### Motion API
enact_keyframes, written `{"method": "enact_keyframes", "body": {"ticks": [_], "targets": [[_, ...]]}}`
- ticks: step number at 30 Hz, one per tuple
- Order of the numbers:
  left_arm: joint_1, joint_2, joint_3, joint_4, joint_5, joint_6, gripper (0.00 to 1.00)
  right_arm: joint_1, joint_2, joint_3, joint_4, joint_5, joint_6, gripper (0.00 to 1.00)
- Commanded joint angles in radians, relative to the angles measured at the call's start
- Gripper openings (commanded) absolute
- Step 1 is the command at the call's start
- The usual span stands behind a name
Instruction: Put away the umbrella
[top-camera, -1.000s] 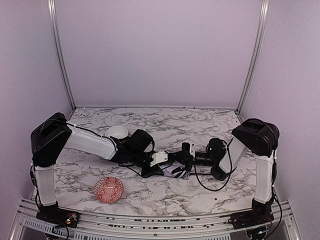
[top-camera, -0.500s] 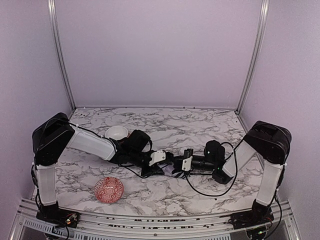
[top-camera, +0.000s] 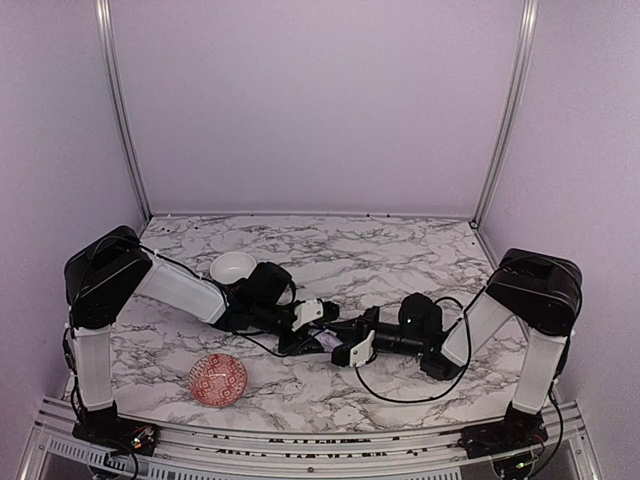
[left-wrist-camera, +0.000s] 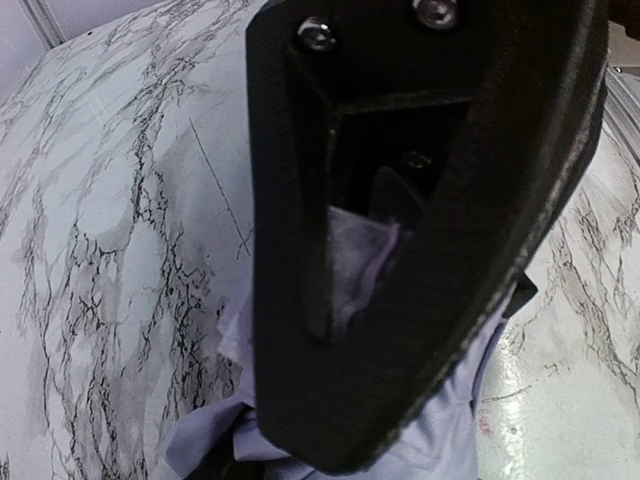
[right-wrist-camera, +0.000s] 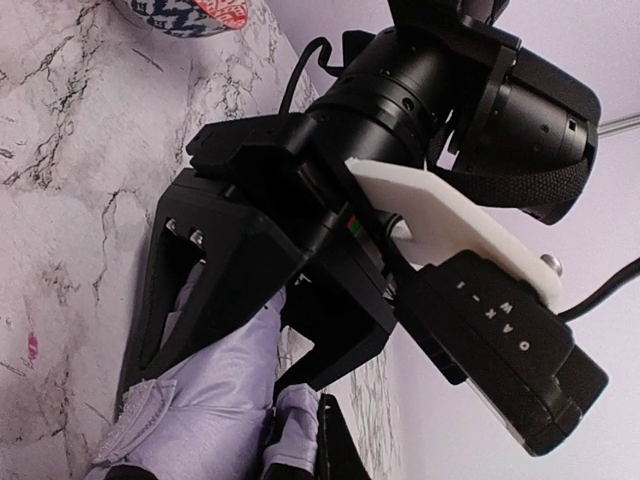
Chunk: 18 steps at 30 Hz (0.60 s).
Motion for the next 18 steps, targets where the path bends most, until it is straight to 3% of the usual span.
{"method": "enact_keyframes", "body": {"ticks": [1, 6, 18], "targets": [[0.053, 0.028, -0.046, 0.077, -0.183, -0.059, 0.47, 0.065, 0.030, -0.011, -0.210, -0.086, -0.070, 0.00], [0.046, 0.004, -0.095, 0.165, -0.197, -0.073, 0.61, 0.064, 0.059, 0.004, -0.224, -0.072, -0.101, 0.00], [0.015, -0.102, -0.186, 0.181, -0.190, 0.009, 0.66, 0.061, 0.096, 0.028, -0.289, 0.006, -0.166, 0.00]]}}
